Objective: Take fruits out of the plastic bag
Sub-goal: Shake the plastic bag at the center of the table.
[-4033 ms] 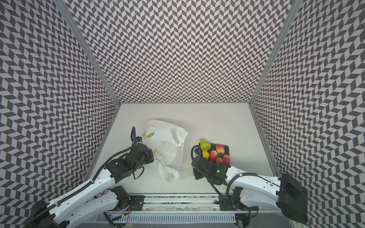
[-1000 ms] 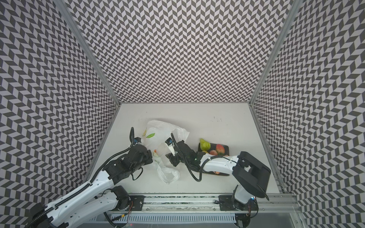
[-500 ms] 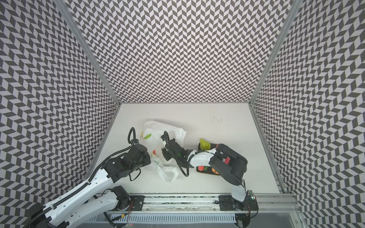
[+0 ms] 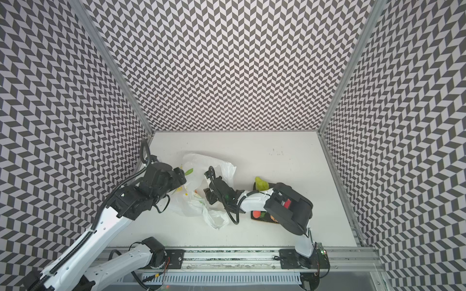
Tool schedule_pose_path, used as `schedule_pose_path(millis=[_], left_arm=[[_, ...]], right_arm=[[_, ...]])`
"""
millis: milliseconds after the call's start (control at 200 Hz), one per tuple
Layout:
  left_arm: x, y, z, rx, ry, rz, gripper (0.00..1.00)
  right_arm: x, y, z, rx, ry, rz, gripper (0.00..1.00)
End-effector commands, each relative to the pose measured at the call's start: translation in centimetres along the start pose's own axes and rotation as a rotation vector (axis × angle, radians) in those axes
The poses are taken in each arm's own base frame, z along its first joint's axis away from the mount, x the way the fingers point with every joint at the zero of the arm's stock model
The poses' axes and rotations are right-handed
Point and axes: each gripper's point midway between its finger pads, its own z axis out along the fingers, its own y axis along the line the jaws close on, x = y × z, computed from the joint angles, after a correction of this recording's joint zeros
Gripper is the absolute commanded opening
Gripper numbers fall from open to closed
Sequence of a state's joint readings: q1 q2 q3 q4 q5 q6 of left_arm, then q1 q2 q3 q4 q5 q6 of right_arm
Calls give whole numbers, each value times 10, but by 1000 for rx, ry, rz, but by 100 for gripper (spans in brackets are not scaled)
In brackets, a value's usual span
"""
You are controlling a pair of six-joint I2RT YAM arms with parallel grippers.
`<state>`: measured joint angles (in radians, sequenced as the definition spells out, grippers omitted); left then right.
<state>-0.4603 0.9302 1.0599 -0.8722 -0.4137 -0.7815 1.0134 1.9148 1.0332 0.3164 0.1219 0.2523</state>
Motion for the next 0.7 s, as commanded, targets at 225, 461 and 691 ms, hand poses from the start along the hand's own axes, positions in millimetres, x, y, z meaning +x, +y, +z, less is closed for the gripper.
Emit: schedule_pose_path(millis=[225,461,691], left_arm=[[-48,-1,86,183,61,-8,93],[-62,-40,152,319,177,-91,98],[-36,-46,191,225,253,-31,90]], right_arm=[[-8,11,-11,-78,-11,63,42],[-14,12,-10,-78,-15,61,41],[-18,13,-9,-74,-23,73,41]])
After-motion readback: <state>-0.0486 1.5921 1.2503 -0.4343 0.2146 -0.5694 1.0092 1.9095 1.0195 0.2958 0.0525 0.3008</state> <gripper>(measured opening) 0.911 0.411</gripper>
